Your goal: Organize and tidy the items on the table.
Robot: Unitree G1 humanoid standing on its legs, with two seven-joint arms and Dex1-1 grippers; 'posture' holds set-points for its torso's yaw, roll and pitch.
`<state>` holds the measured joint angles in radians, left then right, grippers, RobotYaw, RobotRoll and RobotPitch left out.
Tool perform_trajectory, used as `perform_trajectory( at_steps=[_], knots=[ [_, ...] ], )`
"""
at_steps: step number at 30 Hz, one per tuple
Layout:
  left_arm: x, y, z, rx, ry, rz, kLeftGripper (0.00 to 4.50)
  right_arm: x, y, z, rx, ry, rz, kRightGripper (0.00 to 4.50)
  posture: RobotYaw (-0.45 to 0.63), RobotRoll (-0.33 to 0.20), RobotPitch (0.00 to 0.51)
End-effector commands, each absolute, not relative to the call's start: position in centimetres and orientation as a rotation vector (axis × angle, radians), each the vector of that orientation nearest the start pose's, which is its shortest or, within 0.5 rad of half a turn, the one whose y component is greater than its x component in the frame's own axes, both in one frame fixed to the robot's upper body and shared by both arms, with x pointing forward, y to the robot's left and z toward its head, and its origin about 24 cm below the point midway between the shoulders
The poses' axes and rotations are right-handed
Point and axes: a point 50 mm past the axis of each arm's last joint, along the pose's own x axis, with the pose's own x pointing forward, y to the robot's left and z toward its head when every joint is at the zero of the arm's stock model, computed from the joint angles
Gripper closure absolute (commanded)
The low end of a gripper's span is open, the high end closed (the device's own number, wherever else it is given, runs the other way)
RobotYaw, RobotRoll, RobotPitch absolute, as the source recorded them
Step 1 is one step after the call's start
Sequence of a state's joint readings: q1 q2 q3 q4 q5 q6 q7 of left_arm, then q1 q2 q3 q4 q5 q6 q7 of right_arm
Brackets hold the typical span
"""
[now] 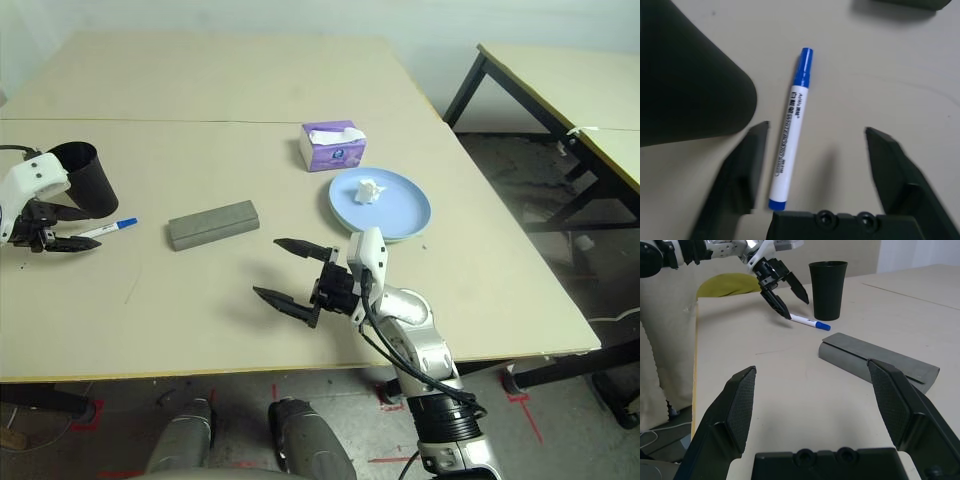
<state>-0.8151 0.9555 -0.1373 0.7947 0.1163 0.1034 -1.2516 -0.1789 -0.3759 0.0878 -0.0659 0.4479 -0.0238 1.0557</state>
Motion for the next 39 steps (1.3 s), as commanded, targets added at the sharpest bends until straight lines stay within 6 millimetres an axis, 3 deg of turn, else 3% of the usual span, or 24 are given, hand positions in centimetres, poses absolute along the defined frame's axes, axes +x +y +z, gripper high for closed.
perform_trajectory(
  at_steps=[1,21,39],
  knots=[
    [32.6,33.6,17.7,0.73,0.65,-0.689,0.03,25.0,-14.1,10.5,-0.064,-0.224,1.218,0.0,-0.07,0.0,0.124],
    [34.2,32.4,15.7,0.682,0.675,-0.672,0.03,24.7,-13.9,10.8,-0.065,-0.234,1.211,0.0,-0.09,0.0,0.119],
    [34.1,32.6,14.5,0.634,0.71,-0.659,0.03,24.6,-13.9,11.0,-0.07,-0.238,1.211,0.0,-0.11,0.0,0.112]
  ],
)
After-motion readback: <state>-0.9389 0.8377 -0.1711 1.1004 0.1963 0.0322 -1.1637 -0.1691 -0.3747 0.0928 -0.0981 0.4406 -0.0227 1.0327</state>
